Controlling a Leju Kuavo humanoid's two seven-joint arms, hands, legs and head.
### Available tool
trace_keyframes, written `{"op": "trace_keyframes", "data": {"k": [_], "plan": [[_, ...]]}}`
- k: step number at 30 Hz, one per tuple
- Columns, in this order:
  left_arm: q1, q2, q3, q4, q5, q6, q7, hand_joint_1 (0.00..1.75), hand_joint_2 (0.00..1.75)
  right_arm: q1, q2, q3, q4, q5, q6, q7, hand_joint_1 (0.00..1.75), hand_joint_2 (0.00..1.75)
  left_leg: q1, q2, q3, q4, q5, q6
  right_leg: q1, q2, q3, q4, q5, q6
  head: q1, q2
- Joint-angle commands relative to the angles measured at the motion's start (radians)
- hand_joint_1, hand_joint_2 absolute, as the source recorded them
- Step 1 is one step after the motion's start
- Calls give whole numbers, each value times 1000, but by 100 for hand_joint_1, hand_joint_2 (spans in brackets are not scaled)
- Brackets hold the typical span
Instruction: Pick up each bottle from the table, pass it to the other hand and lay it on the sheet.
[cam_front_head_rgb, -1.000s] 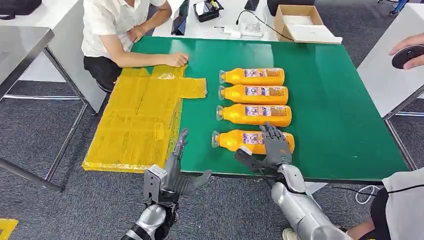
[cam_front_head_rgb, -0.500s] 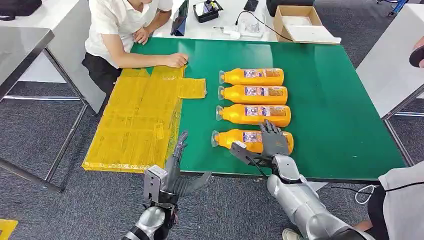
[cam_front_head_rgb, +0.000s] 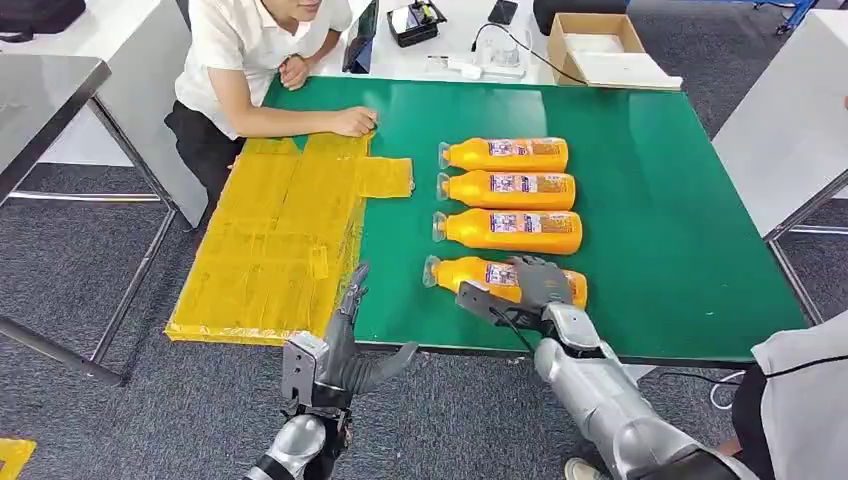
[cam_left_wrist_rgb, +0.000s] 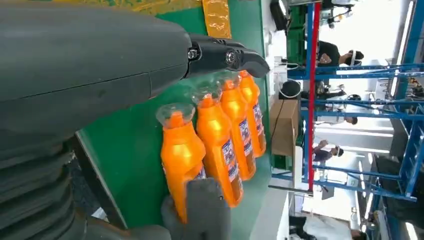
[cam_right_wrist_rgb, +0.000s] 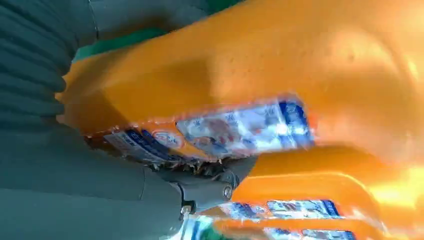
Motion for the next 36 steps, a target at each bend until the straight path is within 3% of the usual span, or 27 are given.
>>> {"op": "trace_keyframes", "data": {"k": [1,5,8,12,17,20,36], "plan": [[-35,2,52,40,102,0,-20,0,175,142,7,-225,8,-388,247,-366,175,175,3,0,8,-3,-2,-2,3,0,9,-4,-1,-2,0,0],[-28,18,31,-11,182,23,-6,0,175,184,24,-205,-135,-570,247,-375,175,175,2,10,22,-1,-12,-4,3,11,18,-3,-3,-5,0,0],[-15,25,18,-42,220,19,-10,0,175,201,22,-187,-210,-672,256,-391,175,175,4,11,22,-1,-10,-5,5,11,17,-3,-3,-7,0,0],[-6,21,26,-52,251,14,-11,0,175,214,21,-187,-241,-702,258,-405,175,175,4,12,21,-2,-10,-4,5,12,17,-3,-3,-7,0,0],[20,29,23,-97,301,59,7,0,175,283,21,-146,-420,-743,192,-384,175,175,4,13,20,-1,-11,-4,4,13,16,-2,-4,-6,0,0],[22,50,-20,-114,386,-28,108,0,175,306,3,-70,-503,-741,184,-372,175,175,4,12,16,-1,-12,-5,5,12,14,-1,-5,-6,0,0],[-52,68,-131,-36,346,-118,208,0,175,190,48,126,-374,-622,149,-356,175,175,3,11,6,-1,-10,-4,4,13,4,-1,-4,-5,0,0]]}}
